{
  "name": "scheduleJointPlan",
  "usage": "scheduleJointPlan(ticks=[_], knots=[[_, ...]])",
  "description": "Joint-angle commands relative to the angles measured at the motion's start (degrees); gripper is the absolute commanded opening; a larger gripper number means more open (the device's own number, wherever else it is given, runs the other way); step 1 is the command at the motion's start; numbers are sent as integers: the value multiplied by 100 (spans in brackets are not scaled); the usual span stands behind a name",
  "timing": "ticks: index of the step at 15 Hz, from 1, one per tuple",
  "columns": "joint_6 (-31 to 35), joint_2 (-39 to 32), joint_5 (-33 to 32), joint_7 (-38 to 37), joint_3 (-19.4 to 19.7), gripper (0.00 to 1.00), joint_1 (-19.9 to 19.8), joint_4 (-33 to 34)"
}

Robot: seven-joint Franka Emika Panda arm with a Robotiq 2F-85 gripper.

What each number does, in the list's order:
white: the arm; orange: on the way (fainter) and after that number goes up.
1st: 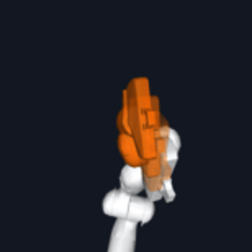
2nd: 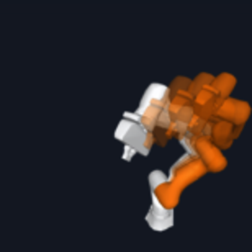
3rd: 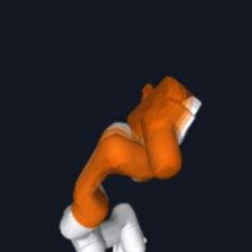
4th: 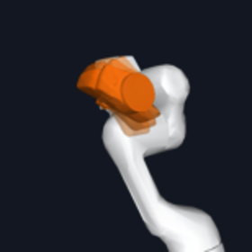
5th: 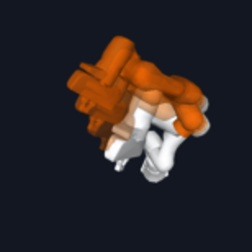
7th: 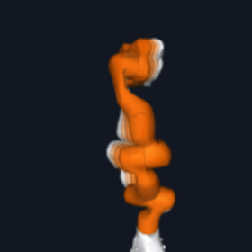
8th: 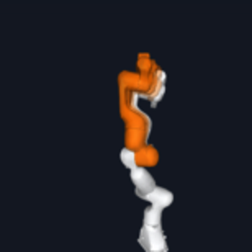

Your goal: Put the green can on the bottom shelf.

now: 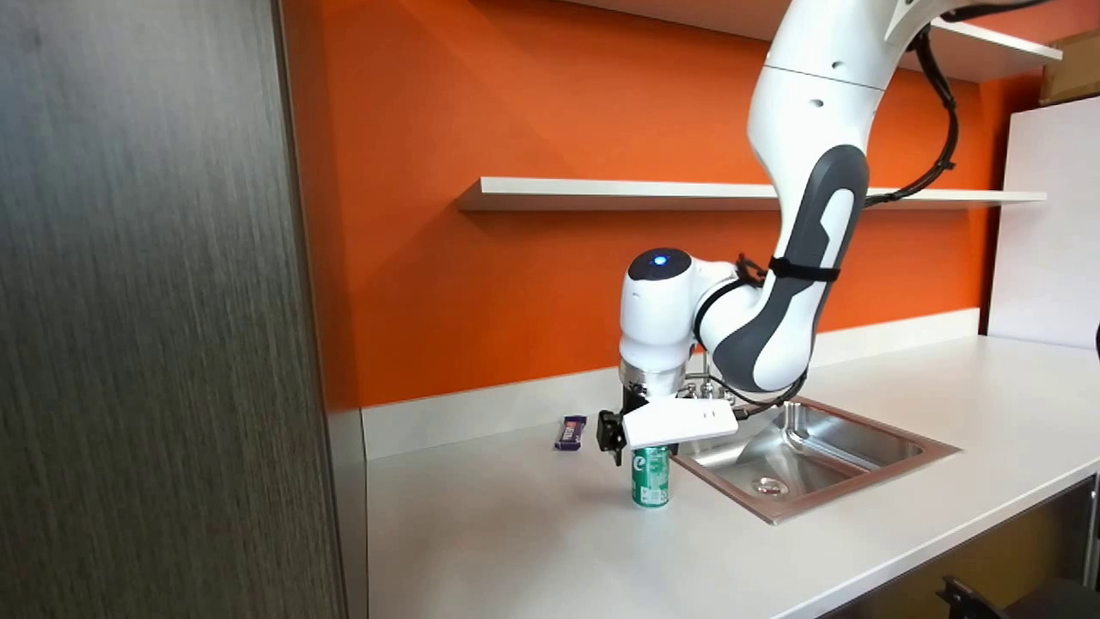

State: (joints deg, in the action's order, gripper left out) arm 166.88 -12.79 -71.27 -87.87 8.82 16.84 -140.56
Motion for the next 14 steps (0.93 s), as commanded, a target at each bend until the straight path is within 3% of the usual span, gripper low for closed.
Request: scheduleJointPlan(ticks=[1,4,5,14], knots=[[20,-92,-208,-269,50,65,45,123],[33,-101,-203,-279,62,42,38,127],[39,-107,-191,-274,60,38,34,132],[-121,434,660,570,-144,38,-47,-250]])
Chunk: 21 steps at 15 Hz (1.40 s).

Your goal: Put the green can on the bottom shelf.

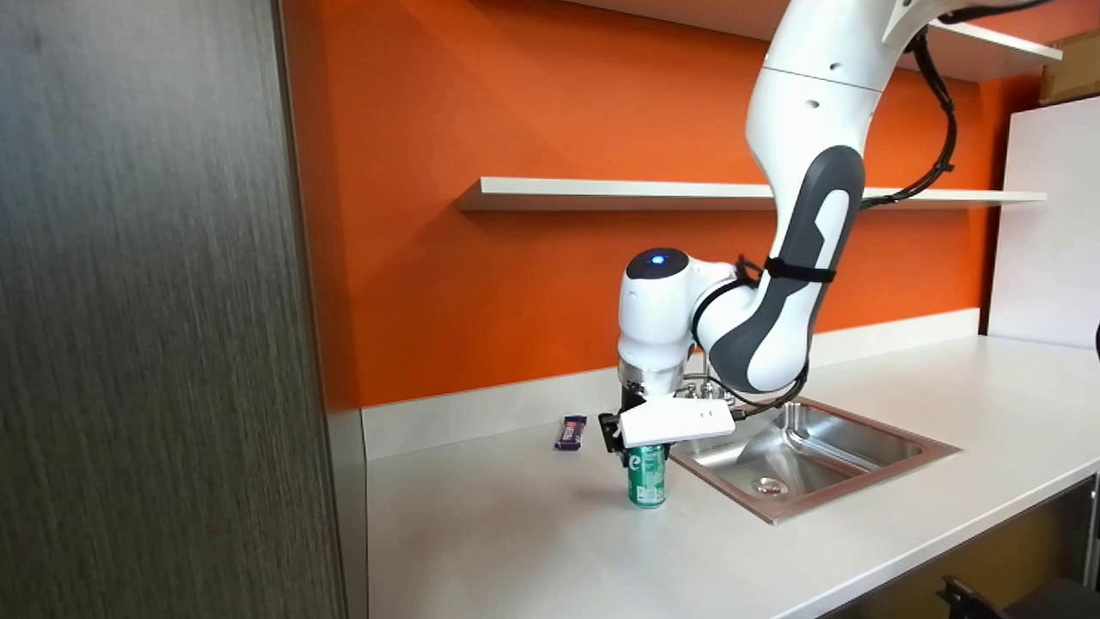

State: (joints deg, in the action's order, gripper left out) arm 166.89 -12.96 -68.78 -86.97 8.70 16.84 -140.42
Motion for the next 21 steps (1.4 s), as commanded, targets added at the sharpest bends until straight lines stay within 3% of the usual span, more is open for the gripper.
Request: scheduleJointPlan(ticks=[1,9,13,14,21], knots=[[-119,536,604,651,-176,38,-59,-327],[-524,1646,2764,2371,-575,38,25,-932],[-1329,2465,3799,3293,-647,38,247,-944],[-1569,2683,4047,3523,-1159,38,-189,-903],[-3122,4076,4659,4218,-2042,38,-633,-321]])
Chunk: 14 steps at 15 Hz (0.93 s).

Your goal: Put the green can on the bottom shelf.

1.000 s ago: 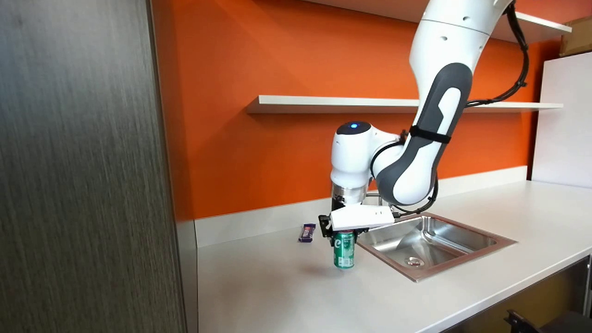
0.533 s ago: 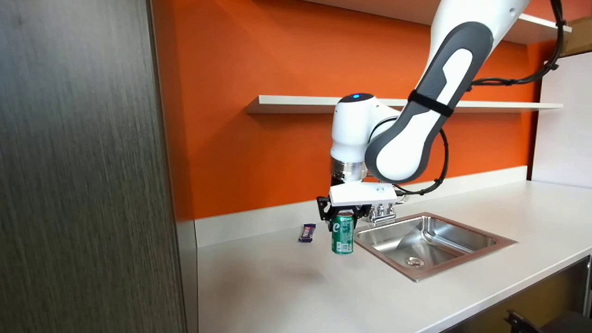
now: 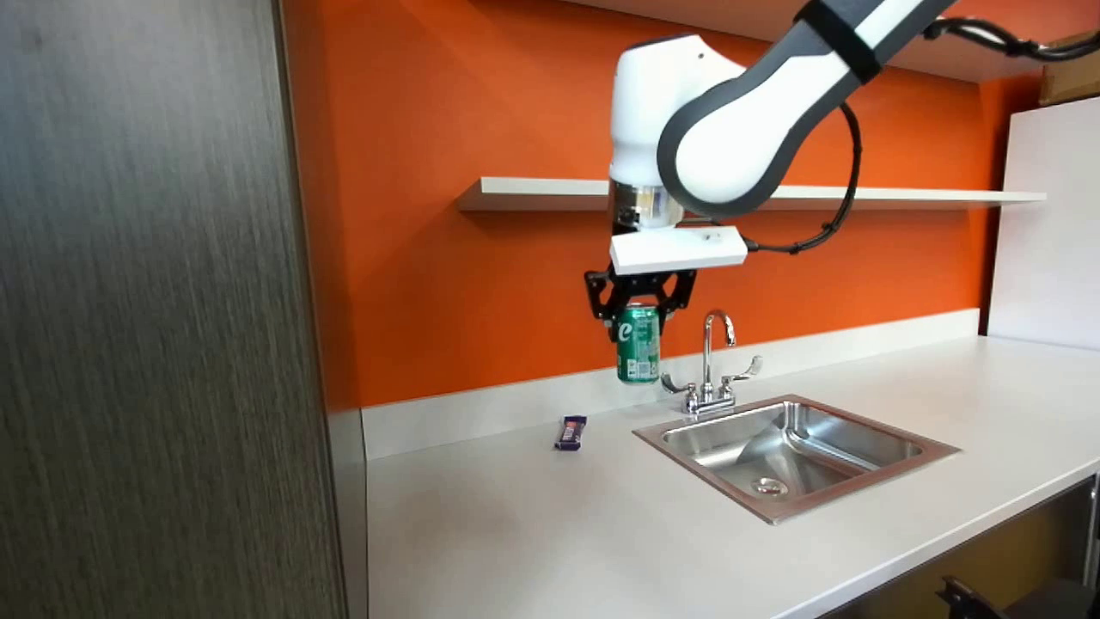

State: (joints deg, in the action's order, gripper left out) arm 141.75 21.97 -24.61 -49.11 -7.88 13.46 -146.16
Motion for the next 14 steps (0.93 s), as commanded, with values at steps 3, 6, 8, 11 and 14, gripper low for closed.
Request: scheduleJointPlan(ticks=[3,6,8,11,14], knots=[[-1067,943,201,607,-653,38,-462,696],[-1366,1115,109,755,-841,38,-636,1194],[-1481,1147,76,892,-918,38,-745,1535],[-1583,1066,72,1143,-960,38,-909,2093],[-1706,922,58,1370,-987,38,-1081,2657]])
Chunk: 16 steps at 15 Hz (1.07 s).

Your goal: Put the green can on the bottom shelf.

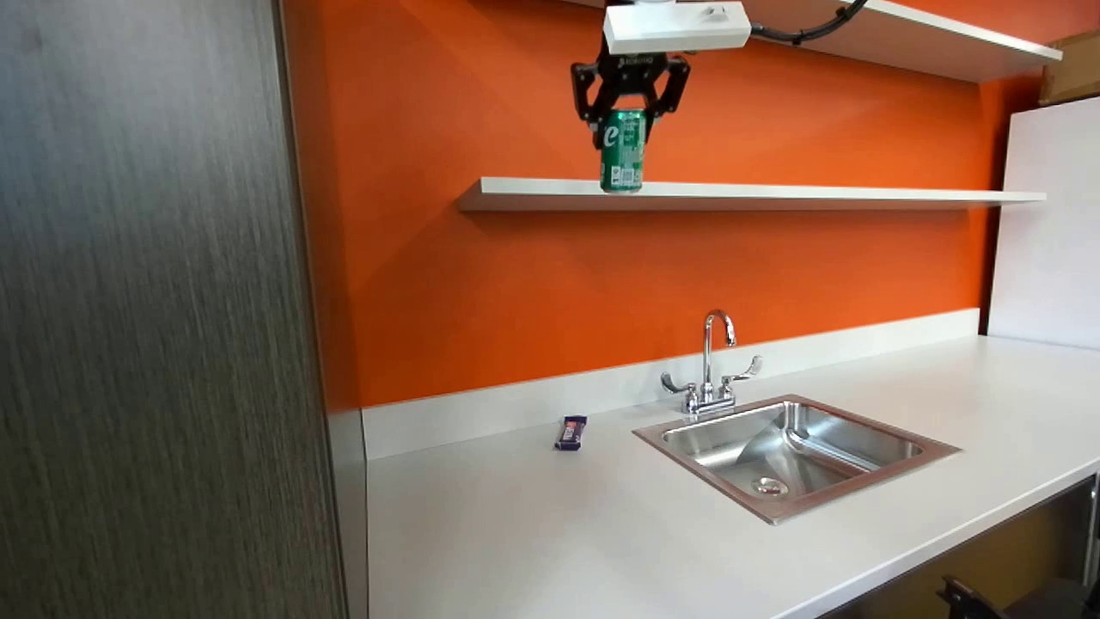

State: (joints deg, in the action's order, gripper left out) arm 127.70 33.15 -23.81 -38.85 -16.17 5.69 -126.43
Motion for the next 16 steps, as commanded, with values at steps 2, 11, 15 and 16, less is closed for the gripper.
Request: scheduleJointPlan(ticks=[2,11,15,16], knots=[[-382,-345,-45,507,-170,38,-411,1082],[-721,-1917,-181,1102,-183,38,-619,3138],[-1053,-2709,-358,1161,-82,38,-464,4015],[-1114,-2903,-400,1176,-43,38,-417,4227]])
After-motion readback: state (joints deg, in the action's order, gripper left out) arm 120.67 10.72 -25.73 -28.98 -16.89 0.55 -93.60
